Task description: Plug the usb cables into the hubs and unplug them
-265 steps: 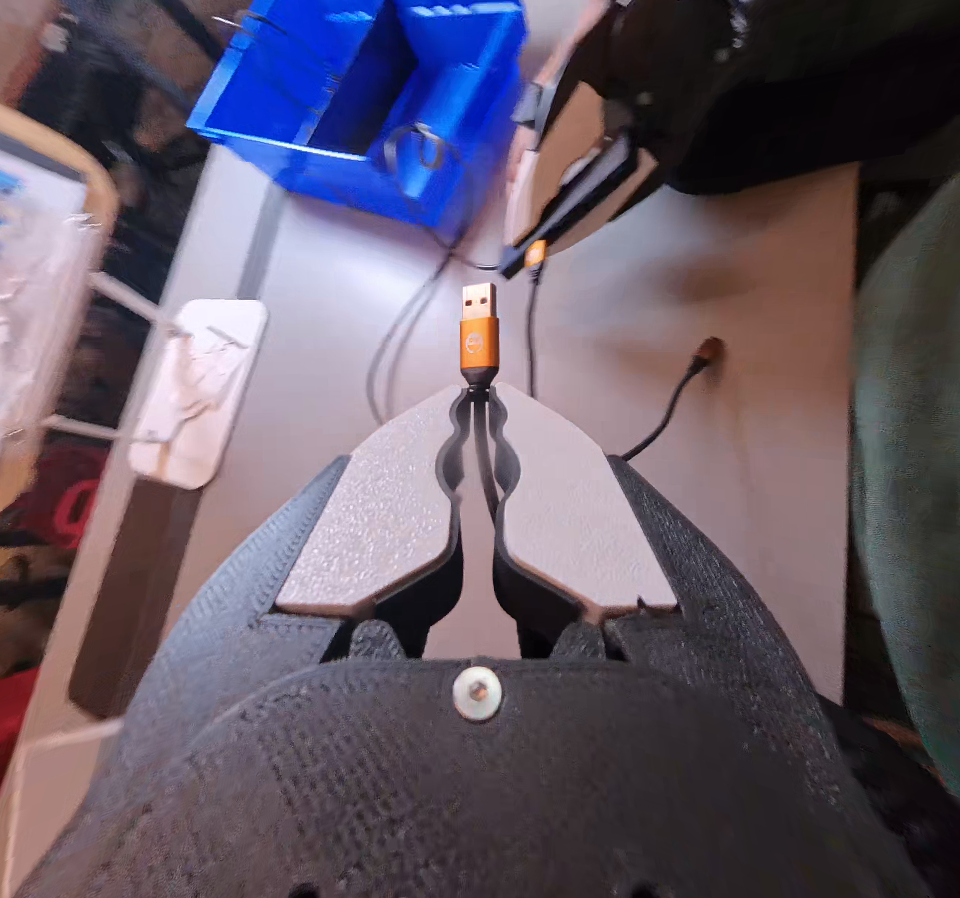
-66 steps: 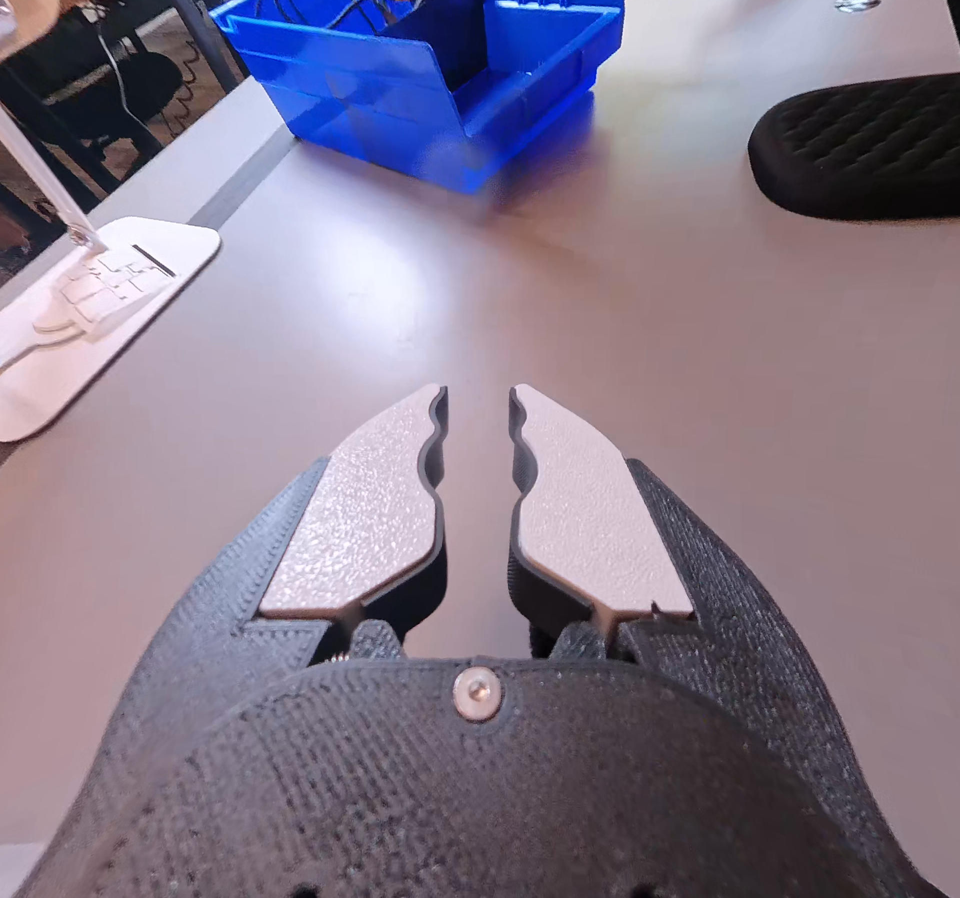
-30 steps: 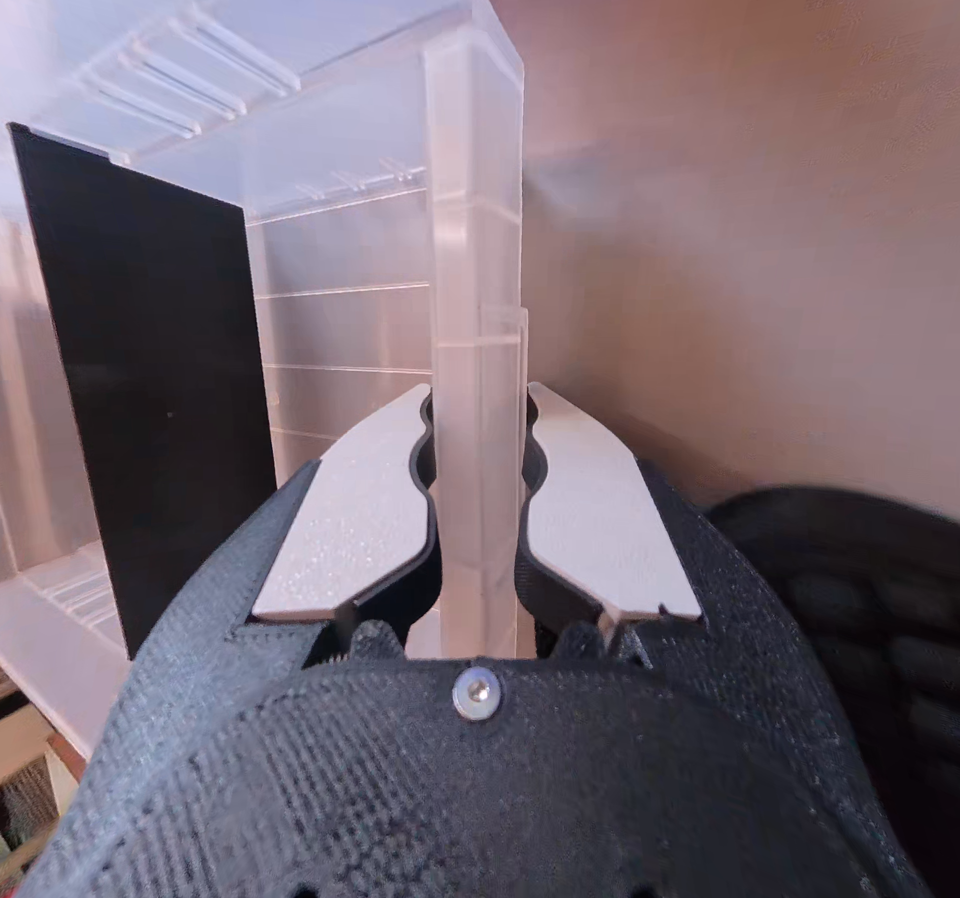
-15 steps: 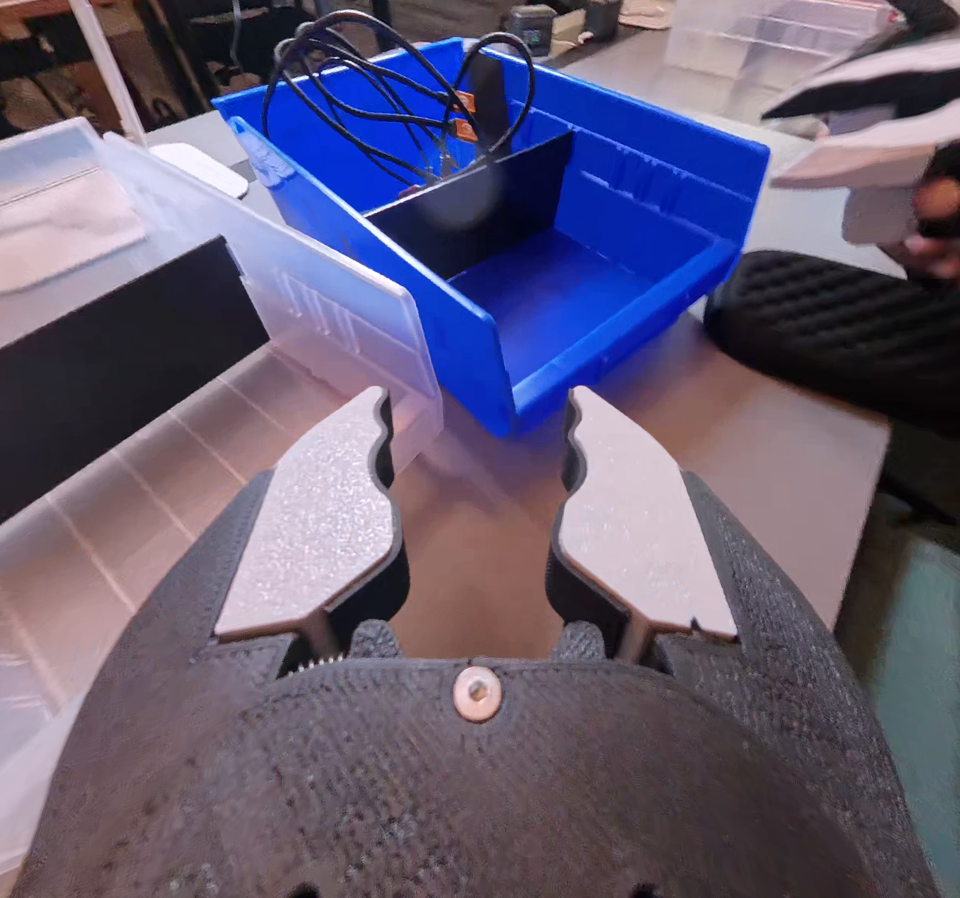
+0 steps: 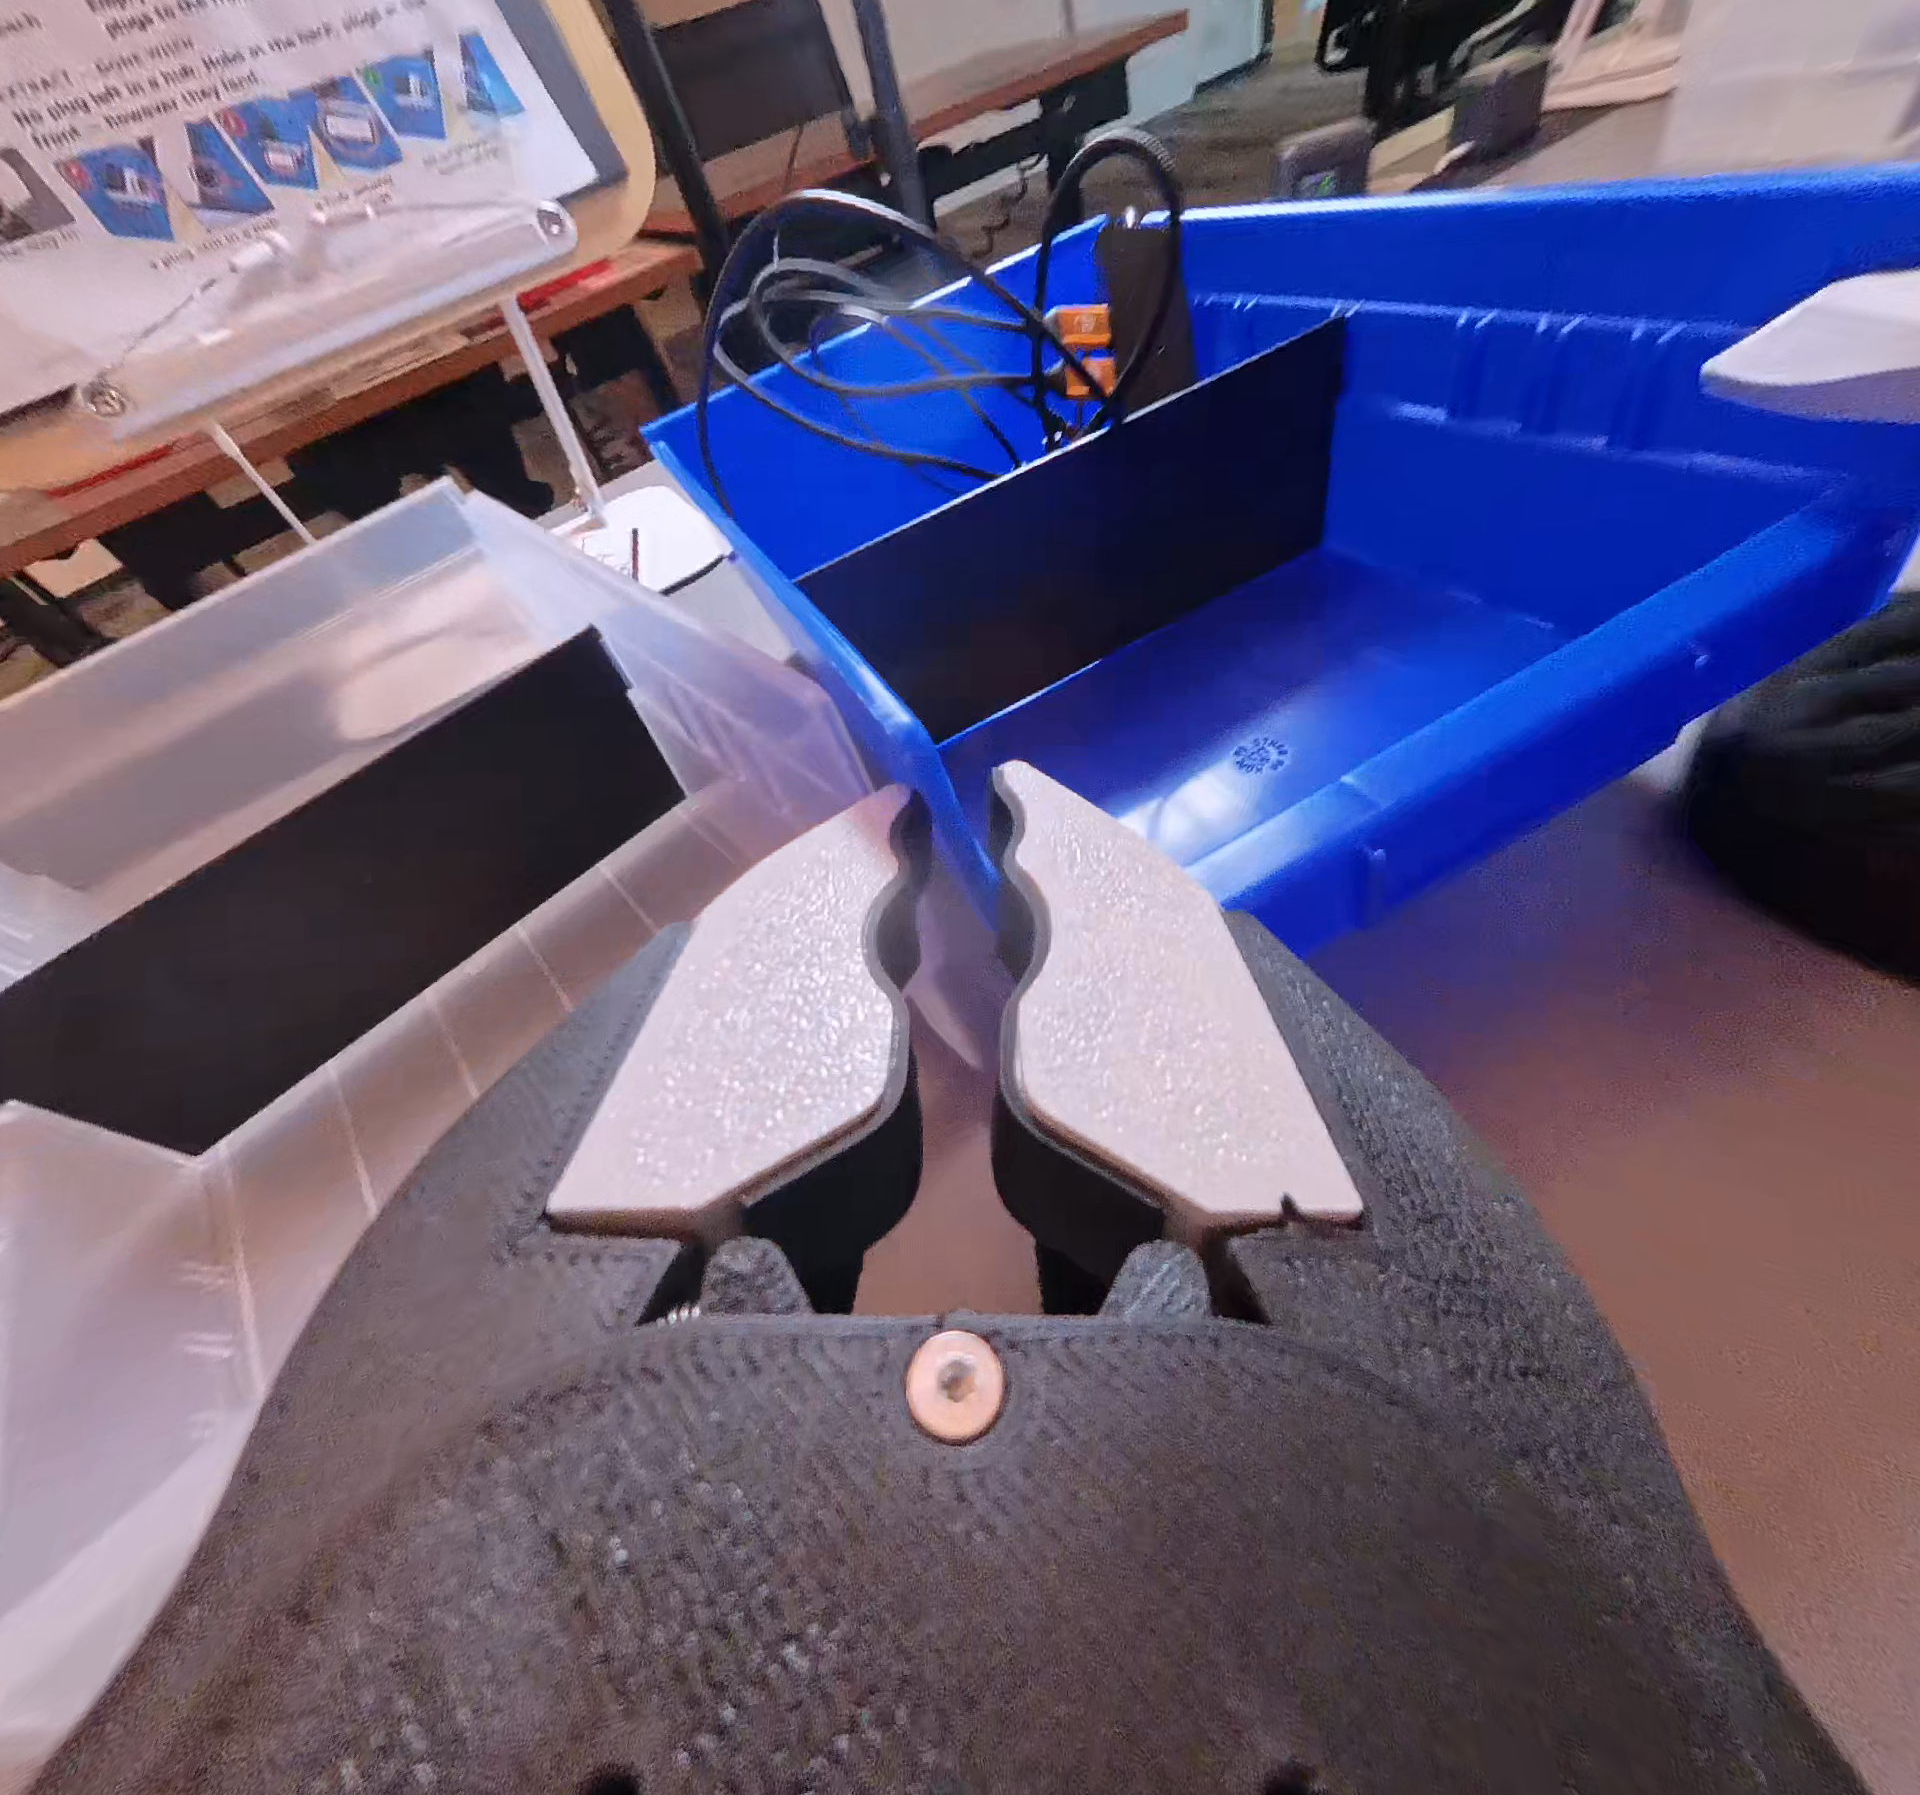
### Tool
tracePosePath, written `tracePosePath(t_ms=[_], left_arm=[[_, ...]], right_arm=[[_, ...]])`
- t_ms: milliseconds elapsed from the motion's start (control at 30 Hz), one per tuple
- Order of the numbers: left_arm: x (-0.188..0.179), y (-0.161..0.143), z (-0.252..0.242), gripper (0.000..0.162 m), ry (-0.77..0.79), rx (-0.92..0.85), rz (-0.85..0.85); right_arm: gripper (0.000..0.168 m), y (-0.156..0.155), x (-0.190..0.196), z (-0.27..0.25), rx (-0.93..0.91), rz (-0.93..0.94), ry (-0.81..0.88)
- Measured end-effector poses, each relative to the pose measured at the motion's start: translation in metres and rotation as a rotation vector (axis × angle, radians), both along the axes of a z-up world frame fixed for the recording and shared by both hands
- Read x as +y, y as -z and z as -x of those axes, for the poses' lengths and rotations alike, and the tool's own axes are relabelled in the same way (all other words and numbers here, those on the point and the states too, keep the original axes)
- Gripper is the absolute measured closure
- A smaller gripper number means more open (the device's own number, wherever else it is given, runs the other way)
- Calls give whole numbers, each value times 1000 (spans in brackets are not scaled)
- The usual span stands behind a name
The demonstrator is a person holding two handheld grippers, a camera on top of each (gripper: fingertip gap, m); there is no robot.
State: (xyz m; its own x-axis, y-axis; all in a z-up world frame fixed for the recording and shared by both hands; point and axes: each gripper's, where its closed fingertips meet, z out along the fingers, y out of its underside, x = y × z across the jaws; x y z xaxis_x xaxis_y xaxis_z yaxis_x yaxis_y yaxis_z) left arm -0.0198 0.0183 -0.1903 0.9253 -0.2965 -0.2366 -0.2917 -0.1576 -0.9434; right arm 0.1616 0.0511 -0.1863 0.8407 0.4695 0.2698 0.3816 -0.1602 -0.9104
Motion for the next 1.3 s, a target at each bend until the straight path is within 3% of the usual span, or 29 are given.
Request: tracePosePath(t_ms=[233, 367, 467, 600, 767, 1033, 1133, 1200, 1300], left_arm=[[-101, -53, -15, 151, 78, 51, -129], [-175, -76, 4, 149, 85, 77, -185], [-226, -91, 42, 149, 27, 115, -205], [-270, -104, 111, 149, -136, 215, -219], [-306, -91, 213, 149, -351, 230, -171], [-329, -29, 326, 148, -538, 172, -46], [-312, -7, 356, 147, -576, 126, -50], [-292, -2, 370, 147, -604, 99, -72], [-255, 18, 394, 148, -663, 127, 11]], right_arm=[[159, -42, -110, -14, -17, -136, -75], [158, -74, -175, 7, 11, -226, -206], [159, -92, -207, 51, 44, -279, -335], [160, -93, -216, 135, 98, -270, -493], [159, -80, -220, 257, 95, -230, -673], [161, -21, -214, 401, 0, -111, -837], [160, -8, -197, 429, -38, -138, -825], [158, 2, -178, 441, -79, -61, -827], [144, 7, -157, 432, -166, -11, -900]])
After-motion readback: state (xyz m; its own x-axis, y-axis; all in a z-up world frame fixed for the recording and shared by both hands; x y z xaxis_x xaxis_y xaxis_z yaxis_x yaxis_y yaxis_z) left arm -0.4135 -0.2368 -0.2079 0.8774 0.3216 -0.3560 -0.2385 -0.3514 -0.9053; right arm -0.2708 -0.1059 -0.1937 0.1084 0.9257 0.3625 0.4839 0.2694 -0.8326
